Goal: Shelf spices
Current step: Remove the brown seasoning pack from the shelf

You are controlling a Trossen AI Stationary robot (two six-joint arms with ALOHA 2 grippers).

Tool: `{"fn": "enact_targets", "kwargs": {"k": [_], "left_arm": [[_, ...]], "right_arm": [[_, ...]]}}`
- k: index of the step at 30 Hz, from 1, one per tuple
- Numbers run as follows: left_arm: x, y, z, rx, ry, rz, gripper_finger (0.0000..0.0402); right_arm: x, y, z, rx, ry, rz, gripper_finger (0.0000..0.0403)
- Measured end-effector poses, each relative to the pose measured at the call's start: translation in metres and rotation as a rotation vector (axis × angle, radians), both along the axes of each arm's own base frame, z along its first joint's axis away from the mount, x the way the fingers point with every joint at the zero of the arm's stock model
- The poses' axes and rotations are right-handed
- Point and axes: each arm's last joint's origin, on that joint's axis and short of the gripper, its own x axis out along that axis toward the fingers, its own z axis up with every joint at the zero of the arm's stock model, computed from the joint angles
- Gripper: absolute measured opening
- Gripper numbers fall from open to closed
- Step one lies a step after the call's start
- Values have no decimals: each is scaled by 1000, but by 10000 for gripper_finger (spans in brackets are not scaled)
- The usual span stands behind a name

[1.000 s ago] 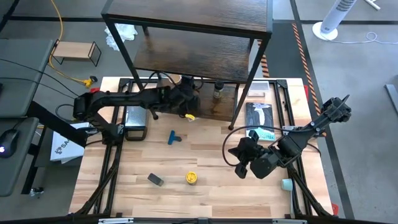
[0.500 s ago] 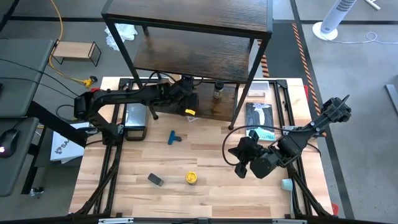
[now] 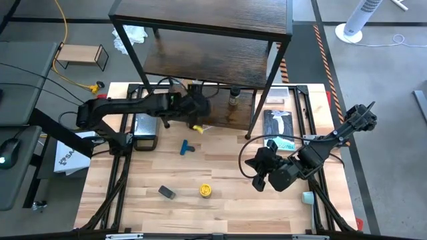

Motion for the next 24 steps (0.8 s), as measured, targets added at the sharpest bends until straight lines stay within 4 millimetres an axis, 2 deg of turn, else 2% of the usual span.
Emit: {"fn": "enact_targets", "kwargs": {"k": [4,6,11,15,19,24], "left_arm": [[-18,-43,24,-191,-81,1,1],[-31,-67,28,-284,-72,-18,1],[-65,-134,17,-387,107,-24,1],[-89,-179,6,-431,171,-7,0],[-105,-201,-16,-483,163,83,0],[-113,-211,-42,-531,164,166,0]], "right_arm": [[-2,2,0,-5,6,10,0],[-3,3,-1,-10,13,16,0],[-6,3,-3,-31,46,28,0],[-6,2,-3,-69,63,53,0],[-5,0,-3,-85,66,58,0],[-5,0,-3,-91,66,59,0]]}}
